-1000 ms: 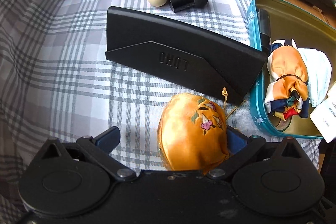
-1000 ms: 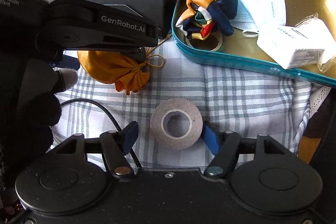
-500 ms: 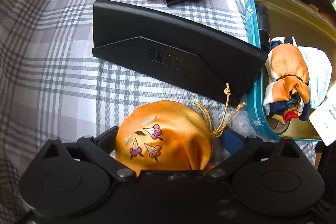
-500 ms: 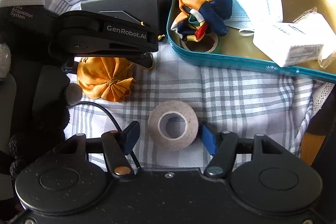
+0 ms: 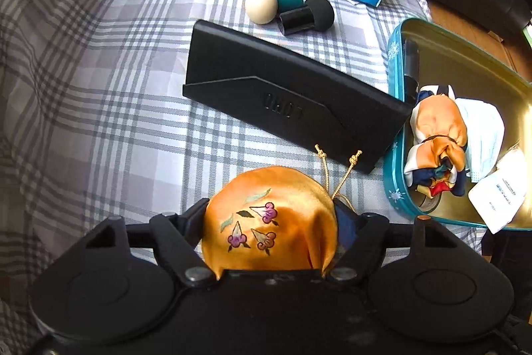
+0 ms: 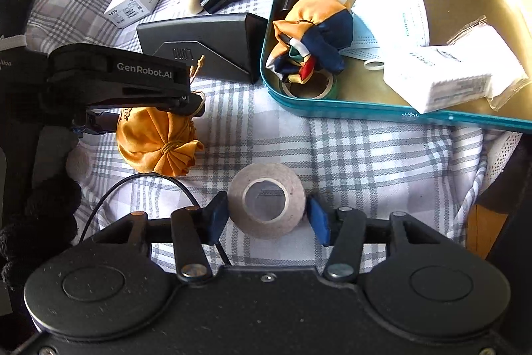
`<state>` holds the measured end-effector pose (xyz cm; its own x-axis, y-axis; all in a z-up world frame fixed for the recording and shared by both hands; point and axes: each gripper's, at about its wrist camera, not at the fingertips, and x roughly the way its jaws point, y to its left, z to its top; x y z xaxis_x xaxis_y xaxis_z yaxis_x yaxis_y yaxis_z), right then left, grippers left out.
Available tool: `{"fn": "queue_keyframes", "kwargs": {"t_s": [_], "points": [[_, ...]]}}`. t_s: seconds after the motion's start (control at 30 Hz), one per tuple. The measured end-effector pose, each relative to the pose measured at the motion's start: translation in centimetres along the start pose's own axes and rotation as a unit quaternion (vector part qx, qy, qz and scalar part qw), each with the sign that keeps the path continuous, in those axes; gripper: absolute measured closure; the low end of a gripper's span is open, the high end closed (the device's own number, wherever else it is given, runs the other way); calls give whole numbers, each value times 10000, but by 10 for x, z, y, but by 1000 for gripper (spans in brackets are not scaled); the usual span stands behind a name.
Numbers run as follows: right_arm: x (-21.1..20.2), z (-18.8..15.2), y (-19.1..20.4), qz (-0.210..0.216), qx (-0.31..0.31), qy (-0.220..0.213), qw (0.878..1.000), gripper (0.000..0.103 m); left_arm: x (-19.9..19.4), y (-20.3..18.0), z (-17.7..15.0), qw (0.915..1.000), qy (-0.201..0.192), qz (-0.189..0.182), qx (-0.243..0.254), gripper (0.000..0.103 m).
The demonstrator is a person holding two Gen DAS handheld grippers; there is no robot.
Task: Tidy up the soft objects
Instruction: 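Grasp the gold drawstring pouch with the left gripper while the right holds the tape, then drop the gold pouch and tape roll into the tray, opening both grippers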
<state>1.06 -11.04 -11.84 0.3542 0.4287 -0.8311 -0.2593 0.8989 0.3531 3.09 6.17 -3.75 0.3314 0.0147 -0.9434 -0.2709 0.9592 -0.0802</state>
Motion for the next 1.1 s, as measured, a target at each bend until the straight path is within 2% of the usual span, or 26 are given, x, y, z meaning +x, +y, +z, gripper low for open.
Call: {"fn": "queue_keyframes", "kwargs": {"t_s": [0.27, 0.53, 0.63, 0.93, 1.1], "points": [[-26, 5, -2, 217, 59, -187, 9996, 51, -58, -1, 10, 9987, -509, -78, 54, 30], [-40, 12, -19, 213, 263, -409, 9986, 51, -86, -55, 50, 9933, -918, -483, 511, 30], [-47, 16, -28, 193, 388, -527, 9977, 51, -83, -84, 64, 9911, -966, -599, 698, 30], [-69, 27, -67, -96, 811, -931, 9923, 51, -53, -163, 103, 9868, -719, -1060, 987, 30], [-73, 34, -85, -239, 1032, -1070, 9886, 51, -44, -182, 112, 9872, -754, -1036, 952, 18]]}}
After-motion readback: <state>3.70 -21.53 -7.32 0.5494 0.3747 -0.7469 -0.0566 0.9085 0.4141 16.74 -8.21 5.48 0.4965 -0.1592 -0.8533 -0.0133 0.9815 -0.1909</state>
